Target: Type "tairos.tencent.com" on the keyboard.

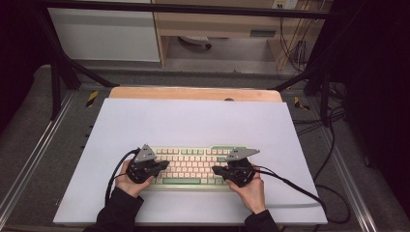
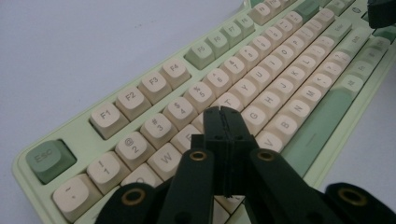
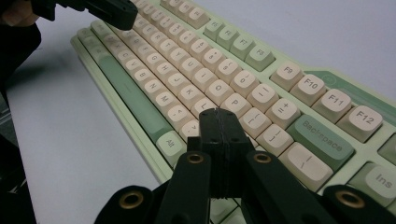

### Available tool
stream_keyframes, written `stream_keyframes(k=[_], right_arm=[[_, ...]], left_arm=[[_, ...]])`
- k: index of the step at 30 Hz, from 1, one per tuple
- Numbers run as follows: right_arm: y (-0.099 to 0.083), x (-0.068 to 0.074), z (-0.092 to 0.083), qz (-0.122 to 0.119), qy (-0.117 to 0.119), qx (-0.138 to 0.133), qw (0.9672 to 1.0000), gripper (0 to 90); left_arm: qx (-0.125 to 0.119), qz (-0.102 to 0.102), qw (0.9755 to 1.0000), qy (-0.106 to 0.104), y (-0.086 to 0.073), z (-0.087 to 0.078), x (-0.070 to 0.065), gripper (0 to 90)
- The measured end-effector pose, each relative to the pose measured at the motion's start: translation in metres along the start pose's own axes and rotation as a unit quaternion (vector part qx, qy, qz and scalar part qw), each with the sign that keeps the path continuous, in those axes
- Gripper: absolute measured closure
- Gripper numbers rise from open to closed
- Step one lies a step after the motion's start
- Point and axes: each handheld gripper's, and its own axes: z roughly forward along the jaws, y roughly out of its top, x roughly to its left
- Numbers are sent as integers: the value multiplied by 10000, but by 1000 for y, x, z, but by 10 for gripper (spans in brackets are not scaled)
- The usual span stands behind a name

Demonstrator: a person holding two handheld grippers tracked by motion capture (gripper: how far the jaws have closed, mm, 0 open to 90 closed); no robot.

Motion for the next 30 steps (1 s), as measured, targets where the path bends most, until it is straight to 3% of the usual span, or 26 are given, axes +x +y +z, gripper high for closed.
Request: stream_keyframes(k=[14,30], right_arm=[[5,-2,5,142,7,-64,9999,900],[20,-4,31,210,-211,-39,9995,900]], left_arm=[[-23,-78,9999,95,-15,-18,8,897],[-39,-168,9998,133,-25,-29,14,896]])
